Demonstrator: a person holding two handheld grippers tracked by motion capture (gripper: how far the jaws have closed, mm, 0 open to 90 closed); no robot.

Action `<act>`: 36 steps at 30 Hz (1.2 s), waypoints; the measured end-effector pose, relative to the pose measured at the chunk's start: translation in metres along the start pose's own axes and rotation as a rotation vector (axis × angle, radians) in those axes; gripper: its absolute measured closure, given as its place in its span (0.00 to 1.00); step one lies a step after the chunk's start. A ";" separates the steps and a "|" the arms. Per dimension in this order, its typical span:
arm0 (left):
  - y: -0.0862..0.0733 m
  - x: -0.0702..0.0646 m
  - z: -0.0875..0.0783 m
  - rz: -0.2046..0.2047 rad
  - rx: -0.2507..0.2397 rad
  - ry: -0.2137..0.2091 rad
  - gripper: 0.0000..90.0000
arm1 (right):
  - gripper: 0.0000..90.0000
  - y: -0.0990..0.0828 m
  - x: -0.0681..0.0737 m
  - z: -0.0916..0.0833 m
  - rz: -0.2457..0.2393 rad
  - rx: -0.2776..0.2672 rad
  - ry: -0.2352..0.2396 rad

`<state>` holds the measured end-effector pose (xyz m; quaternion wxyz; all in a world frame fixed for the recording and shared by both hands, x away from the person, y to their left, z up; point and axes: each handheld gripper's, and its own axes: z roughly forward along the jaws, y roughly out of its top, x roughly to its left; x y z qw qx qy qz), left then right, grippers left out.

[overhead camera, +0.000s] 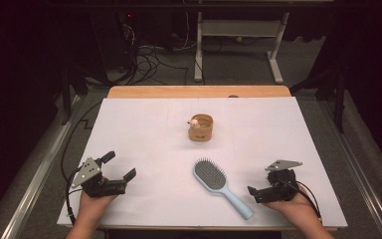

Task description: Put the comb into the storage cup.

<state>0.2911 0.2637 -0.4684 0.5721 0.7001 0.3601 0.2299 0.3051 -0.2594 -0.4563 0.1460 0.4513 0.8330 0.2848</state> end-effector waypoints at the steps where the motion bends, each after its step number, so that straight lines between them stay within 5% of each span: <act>1: 0.000 0.000 0.000 0.000 0.000 0.001 0.01 | 0.00 0.000 -0.001 0.000 0.001 0.006 0.006; 19: 0.001 0.000 -0.001 0.007 0.001 0.010 0.01 | 0.00 0.001 -0.001 -0.004 -0.045 0.114 0.035; 36: 0.001 0.000 -0.001 0.009 0.005 0.011 0.01 | 0.00 0.024 0.031 0.001 -0.082 0.076 0.118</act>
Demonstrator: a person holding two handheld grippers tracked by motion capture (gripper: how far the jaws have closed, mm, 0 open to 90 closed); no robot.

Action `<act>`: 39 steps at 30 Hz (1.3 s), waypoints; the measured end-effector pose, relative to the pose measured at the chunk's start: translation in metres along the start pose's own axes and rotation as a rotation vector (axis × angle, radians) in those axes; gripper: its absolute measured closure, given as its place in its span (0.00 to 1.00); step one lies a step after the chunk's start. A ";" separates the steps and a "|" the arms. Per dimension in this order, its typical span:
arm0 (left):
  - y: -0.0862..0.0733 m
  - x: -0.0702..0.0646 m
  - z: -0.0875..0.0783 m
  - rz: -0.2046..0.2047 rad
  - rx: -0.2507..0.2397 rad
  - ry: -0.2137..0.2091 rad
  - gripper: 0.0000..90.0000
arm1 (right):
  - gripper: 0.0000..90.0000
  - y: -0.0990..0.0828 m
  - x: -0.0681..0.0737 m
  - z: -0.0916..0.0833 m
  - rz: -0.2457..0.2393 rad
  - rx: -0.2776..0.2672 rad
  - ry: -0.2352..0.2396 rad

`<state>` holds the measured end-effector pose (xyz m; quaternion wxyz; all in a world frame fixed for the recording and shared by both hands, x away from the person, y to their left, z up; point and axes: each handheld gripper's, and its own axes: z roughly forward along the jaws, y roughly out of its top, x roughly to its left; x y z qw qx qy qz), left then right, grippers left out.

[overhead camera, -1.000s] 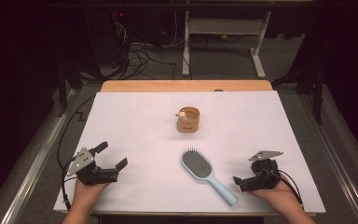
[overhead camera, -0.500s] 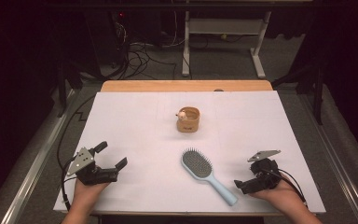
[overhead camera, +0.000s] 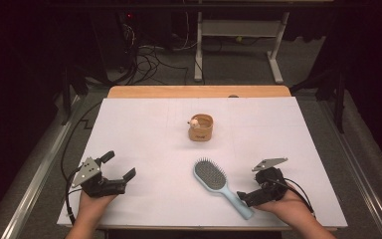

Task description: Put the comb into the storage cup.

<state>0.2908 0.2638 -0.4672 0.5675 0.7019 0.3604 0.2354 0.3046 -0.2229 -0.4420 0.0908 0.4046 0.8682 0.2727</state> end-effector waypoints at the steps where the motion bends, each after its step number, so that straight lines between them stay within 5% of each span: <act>1: 0.000 0.000 0.000 0.000 -0.001 0.000 0.01 | 0.00 0.002 0.002 0.001 -0.006 0.003 0.005; 39: 0.000 0.000 -0.001 0.002 0.004 0.003 0.01 | 0.02 0.063 0.050 0.055 -0.139 0.104 0.019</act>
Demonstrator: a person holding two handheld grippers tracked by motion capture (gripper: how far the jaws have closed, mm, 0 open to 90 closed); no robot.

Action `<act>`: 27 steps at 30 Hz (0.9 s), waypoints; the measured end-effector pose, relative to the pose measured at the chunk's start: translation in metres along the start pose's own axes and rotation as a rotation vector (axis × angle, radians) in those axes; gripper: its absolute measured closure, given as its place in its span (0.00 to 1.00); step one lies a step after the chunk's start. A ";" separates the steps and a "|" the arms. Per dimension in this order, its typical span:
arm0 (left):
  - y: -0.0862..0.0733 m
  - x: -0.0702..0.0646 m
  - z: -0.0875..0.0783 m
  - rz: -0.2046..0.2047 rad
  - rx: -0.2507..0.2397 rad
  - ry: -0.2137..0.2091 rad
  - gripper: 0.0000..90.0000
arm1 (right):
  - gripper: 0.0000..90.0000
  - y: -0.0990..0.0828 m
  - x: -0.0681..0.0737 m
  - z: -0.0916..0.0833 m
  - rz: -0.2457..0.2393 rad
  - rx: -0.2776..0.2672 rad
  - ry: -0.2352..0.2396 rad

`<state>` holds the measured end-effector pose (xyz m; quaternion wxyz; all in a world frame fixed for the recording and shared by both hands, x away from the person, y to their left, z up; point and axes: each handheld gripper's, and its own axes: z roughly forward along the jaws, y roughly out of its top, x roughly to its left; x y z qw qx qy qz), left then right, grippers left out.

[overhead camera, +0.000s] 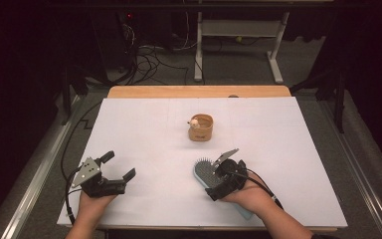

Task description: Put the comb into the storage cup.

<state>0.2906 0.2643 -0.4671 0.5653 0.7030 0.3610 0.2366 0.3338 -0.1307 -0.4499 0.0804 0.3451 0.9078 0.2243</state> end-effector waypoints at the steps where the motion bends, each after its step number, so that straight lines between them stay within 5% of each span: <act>1: 0.000 0.000 0.000 0.002 0.003 0.000 0.01 | 0.02 0.001 0.000 0.001 0.002 0.005 0.002; 27: 0.000 0.002 -0.002 -0.008 -0.008 0.009 0.01 | 0.18 0.010 0.006 0.011 -0.028 0.019 -0.030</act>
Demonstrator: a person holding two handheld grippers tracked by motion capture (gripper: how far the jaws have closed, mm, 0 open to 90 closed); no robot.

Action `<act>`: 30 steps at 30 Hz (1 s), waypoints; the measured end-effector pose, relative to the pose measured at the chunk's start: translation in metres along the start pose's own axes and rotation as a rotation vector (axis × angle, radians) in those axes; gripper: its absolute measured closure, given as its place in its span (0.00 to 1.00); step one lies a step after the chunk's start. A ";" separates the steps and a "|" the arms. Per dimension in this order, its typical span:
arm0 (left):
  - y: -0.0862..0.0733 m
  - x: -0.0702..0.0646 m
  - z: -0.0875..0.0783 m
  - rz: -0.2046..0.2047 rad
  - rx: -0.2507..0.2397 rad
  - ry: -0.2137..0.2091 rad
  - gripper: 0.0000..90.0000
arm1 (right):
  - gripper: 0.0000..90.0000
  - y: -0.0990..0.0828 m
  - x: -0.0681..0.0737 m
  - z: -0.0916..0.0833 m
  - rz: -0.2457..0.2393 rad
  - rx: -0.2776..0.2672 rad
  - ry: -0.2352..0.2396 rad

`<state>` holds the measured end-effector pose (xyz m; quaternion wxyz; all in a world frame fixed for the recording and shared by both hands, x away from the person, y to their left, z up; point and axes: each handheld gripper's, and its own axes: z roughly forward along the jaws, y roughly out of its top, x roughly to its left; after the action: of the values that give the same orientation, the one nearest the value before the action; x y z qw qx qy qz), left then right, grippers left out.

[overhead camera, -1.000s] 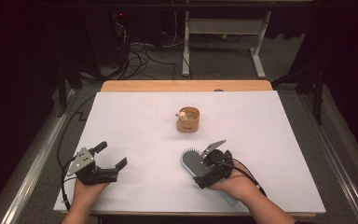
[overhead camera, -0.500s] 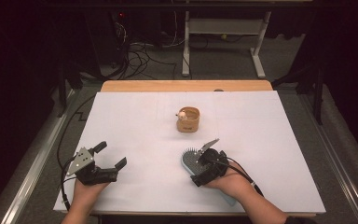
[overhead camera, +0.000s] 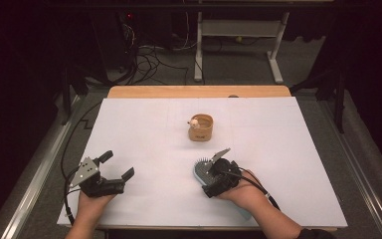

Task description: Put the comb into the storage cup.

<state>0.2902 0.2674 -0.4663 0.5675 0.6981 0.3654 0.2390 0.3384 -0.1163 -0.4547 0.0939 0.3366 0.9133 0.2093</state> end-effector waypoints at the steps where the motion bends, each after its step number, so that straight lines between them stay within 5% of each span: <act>1: 0.000 0.000 0.000 -0.001 0.000 0.000 0.01 | 0.18 0.000 0.000 0.000 -0.001 0.001 0.000; 30: -0.001 0.000 0.001 -0.005 0.006 -0.002 0.01 | 0.22 0.009 0.002 0.000 0.026 0.063 -0.014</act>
<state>0.2904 0.2668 -0.4671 0.5666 0.6989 0.3672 0.2357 0.3418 -0.1089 -0.4511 0.0869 0.3527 0.9143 0.1791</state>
